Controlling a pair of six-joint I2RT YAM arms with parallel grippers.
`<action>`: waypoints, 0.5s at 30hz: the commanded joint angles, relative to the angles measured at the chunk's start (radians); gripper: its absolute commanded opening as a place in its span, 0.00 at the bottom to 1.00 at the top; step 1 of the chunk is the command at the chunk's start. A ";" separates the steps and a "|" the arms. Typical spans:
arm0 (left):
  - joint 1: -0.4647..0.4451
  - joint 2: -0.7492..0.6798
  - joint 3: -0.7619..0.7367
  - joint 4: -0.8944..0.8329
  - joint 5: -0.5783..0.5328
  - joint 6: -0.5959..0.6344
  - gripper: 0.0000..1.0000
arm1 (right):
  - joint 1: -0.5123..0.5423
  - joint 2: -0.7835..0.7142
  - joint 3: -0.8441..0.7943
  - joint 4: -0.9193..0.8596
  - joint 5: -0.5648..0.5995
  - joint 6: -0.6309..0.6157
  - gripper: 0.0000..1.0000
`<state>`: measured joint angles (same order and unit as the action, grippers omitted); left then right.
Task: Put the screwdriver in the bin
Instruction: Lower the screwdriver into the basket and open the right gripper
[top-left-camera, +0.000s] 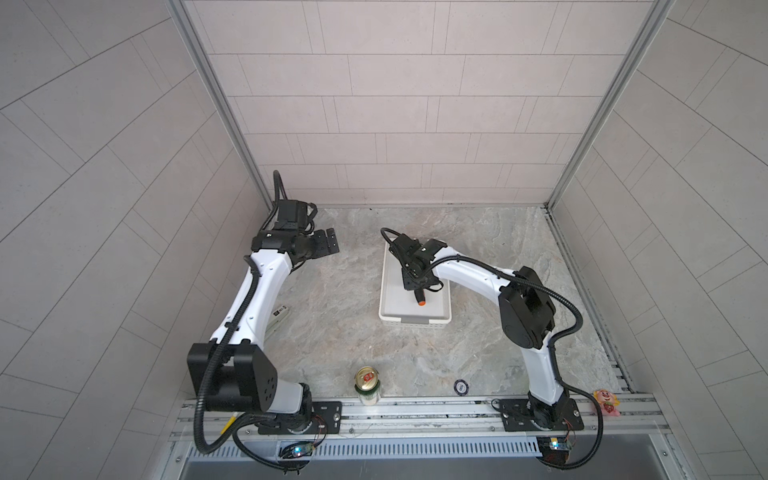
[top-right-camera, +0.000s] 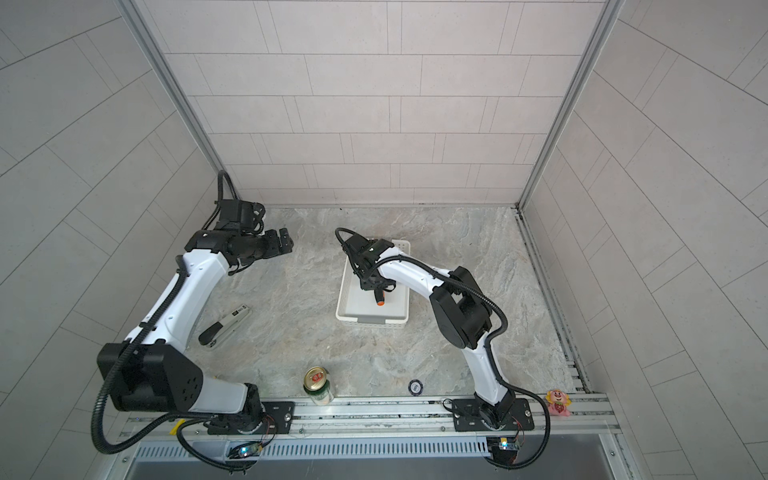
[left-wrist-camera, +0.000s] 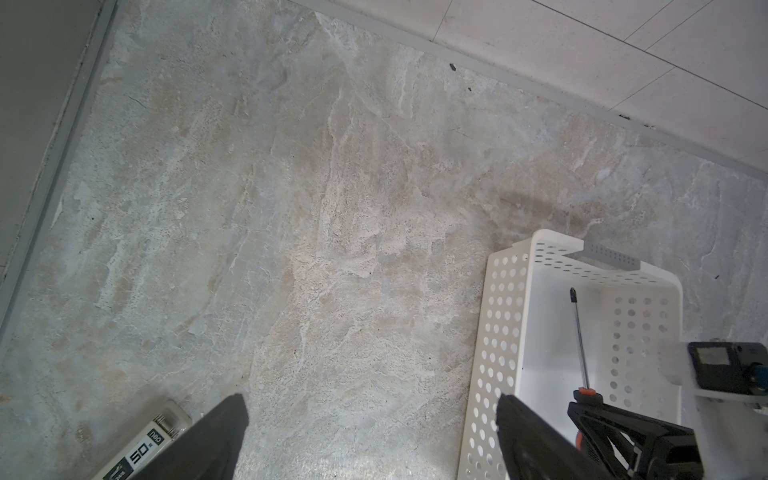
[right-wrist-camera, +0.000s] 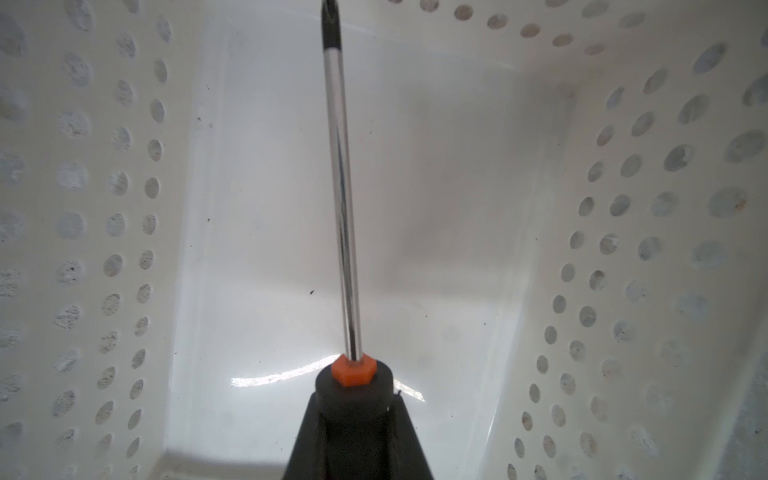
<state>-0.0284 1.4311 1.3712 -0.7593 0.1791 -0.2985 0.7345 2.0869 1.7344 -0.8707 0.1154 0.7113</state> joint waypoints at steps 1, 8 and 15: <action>0.005 0.009 0.034 -0.011 0.005 -0.008 1.00 | 0.003 0.021 0.009 0.008 0.006 0.011 0.13; 0.006 0.018 0.035 -0.016 -0.009 -0.004 1.00 | 0.001 0.067 0.006 0.027 -0.008 -0.003 0.15; 0.006 0.022 0.035 -0.018 -0.013 -0.001 1.00 | -0.009 0.087 -0.012 0.039 -0.015 -0.013 0.16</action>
<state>-0.0280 1.4483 1.3746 -0.7612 0.1787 -0.2981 0.7315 2.1654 1.7306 -0.8326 0.0921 0.7025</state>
